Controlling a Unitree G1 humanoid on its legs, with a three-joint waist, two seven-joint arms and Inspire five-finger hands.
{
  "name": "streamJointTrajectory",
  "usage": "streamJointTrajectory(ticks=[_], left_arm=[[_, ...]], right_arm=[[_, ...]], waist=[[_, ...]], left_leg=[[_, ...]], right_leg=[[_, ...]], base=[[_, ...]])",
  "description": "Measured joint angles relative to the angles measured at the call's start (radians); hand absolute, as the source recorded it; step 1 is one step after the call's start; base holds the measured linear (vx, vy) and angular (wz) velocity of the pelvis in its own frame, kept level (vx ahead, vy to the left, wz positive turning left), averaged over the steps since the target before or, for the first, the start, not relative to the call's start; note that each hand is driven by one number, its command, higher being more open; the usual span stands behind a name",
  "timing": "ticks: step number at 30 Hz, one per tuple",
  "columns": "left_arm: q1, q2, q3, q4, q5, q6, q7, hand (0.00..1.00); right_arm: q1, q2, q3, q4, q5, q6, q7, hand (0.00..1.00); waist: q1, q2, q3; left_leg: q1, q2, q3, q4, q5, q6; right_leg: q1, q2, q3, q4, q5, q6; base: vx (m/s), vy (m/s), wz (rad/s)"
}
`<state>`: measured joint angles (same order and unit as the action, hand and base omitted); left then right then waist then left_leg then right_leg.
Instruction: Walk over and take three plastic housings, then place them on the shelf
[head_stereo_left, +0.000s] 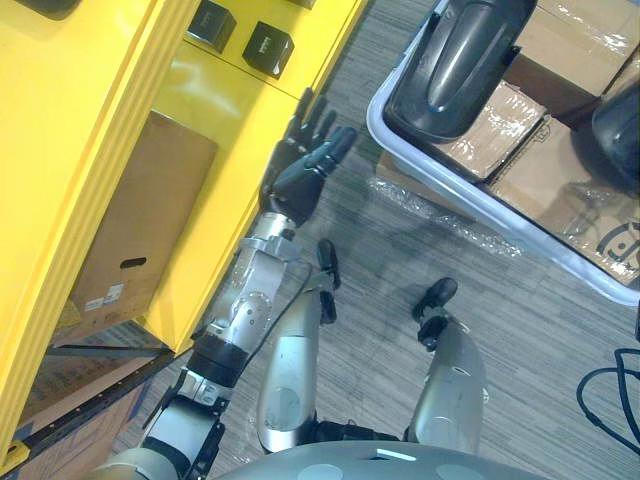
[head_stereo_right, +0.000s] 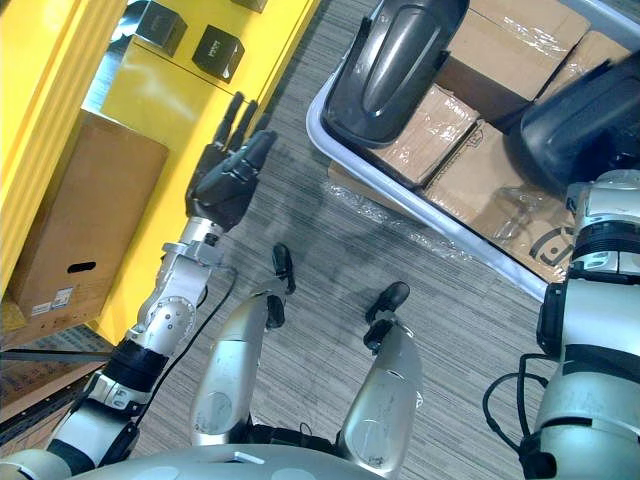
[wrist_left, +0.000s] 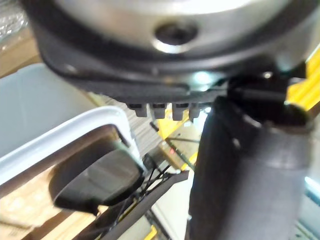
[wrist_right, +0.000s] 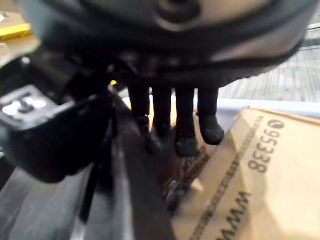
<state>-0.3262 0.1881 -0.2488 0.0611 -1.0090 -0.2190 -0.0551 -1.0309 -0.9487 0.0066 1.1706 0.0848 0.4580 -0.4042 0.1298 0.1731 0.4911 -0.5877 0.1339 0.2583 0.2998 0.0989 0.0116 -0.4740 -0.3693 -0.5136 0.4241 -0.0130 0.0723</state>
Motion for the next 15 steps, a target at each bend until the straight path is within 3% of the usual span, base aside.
streamJointTrajectory(ticks=[3, 15], left_arm=[[0.056, 0.010, 0.066, -0.030, 0.000, -0.003, 0.010, 1.00], [0.186, 0.020, 0.150, -0.113, -0.004, 0.008, -0.001, 1.00]], right_arm=[[0.011, 0.000, 0.000, 0.011, 0.000, -0.014, 0.009, 0.00], [0.141, 0.006, 0.004, -0.049, -0.039, -0.073, 0.093, 0.00]], waist=[[0.000, 0.001, -0.001], [-0.009, -0.006, 0.002]], left_leg=[[0.008, 0.001, -0.009, -0.008, 0.004, -0.003], [0.108, 0.009, -0.015, -0.042, 0.009, -0.009]], right_leg=[[0.012, 0.004, -0.008, 0.000, -0.006, -0.003], [0.129, 0.030, -0.028, -0.050, -0.005, -0.001]], base=[[0.04, -0.055, 0.06], [0.03, -0.041, 0.02]])
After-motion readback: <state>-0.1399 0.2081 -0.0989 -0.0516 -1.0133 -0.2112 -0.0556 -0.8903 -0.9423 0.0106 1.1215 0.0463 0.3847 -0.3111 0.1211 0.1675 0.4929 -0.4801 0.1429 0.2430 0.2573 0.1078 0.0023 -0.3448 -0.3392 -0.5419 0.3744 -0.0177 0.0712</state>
